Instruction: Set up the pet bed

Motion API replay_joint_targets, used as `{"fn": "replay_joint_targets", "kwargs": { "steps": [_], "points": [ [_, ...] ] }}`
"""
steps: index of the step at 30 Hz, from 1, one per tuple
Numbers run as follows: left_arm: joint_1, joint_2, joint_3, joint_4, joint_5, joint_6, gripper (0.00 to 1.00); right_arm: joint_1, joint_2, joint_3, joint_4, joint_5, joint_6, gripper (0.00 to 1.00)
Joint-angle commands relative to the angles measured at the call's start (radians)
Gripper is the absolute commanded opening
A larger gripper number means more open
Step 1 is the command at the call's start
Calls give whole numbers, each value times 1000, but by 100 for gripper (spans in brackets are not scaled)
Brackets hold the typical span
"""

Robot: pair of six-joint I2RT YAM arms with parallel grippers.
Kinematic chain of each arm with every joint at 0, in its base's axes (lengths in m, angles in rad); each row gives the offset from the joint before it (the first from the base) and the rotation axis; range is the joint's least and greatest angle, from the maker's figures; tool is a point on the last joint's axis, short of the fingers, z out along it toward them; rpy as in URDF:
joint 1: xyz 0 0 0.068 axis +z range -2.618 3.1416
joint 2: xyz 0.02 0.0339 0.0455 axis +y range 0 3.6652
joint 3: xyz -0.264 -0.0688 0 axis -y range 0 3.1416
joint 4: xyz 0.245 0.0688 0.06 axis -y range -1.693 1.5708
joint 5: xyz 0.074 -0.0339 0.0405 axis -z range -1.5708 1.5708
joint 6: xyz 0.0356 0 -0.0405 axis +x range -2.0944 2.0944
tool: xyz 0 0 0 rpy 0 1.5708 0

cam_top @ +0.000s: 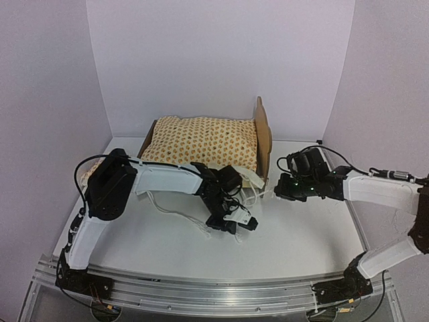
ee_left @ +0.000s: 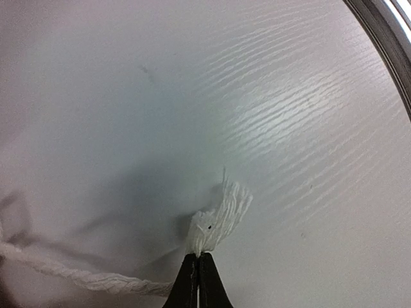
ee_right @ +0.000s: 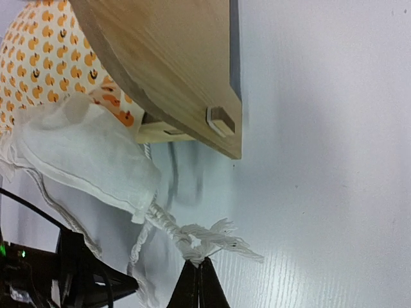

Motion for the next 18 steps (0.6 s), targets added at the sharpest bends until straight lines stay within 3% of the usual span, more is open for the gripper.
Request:
{"fn": "replay_joint_targets", "kwargs": {
  "steps": [1,12,18],
  "points": [
    [86,-123,-35,47,12,-127,0,-4,-70,112,-101,114,-67,0],
    [145,-240,-275,-11,-25,-98,0,-80,-169,273,-286,291,-198,0],
    [146,-254,-303,17,-19,-114,0,-145,-169,310,-334,338,-246,0]
  ]
}}
